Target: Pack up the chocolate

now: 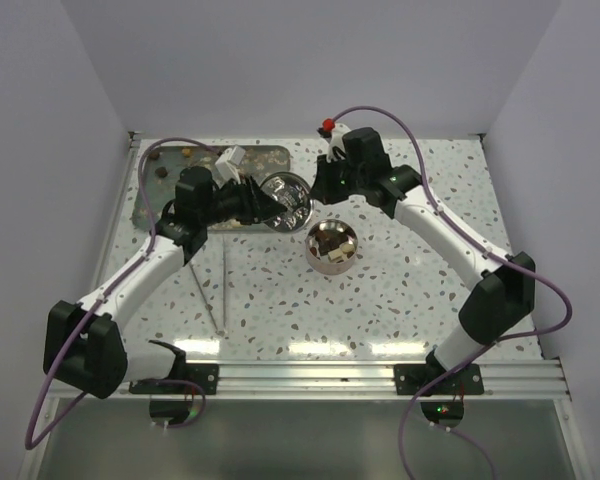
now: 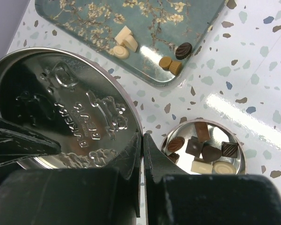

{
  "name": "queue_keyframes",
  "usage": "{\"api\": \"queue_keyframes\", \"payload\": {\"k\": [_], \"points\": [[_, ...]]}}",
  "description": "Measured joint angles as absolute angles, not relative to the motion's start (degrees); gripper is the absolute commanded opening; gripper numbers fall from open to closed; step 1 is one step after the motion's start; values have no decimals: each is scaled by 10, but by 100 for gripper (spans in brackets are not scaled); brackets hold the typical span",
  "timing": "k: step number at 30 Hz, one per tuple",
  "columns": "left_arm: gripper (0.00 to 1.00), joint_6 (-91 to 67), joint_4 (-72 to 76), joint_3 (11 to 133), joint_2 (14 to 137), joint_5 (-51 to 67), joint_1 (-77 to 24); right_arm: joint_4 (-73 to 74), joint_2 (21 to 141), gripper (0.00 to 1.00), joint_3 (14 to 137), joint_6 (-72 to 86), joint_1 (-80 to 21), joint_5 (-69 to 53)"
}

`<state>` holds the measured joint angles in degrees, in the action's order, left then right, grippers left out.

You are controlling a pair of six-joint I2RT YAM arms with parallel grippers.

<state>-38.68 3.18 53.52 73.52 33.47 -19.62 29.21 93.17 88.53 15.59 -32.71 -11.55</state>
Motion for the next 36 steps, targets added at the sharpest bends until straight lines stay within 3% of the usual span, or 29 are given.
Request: {"api": "queue_keyframes", "payload": {"k": [2,5,8,10,11,12,15,25,36], "points": [[21,-386,34,535,741,337,-201,292,934,0,887,155,-327,-116],[10,-389,35,535,744,335,-203,295,934,1,887,153,-327,-115],[0,-388,34,535,745,332,-203,295,934,16,887,150,-327,-113],[0,-388,35,535,745,333,-204,295,934,28,887,151,-327,-111],[0,-386,35,535,746,332,-204,295,934,41,887,149,-327,-109],[0,-383,35,535,747,332,-204,295,934,47,887,150,-327,-104],[0,-358,25,536,755,321,-204,303,934,60,888,143,-327,-87],[0,-155,-86,573,788,138,-221,406,917,67,957,161,-296,-72],[0,138,-45,574,752,-156,-425,501,931,66,1097,260,-256,-164]]}}
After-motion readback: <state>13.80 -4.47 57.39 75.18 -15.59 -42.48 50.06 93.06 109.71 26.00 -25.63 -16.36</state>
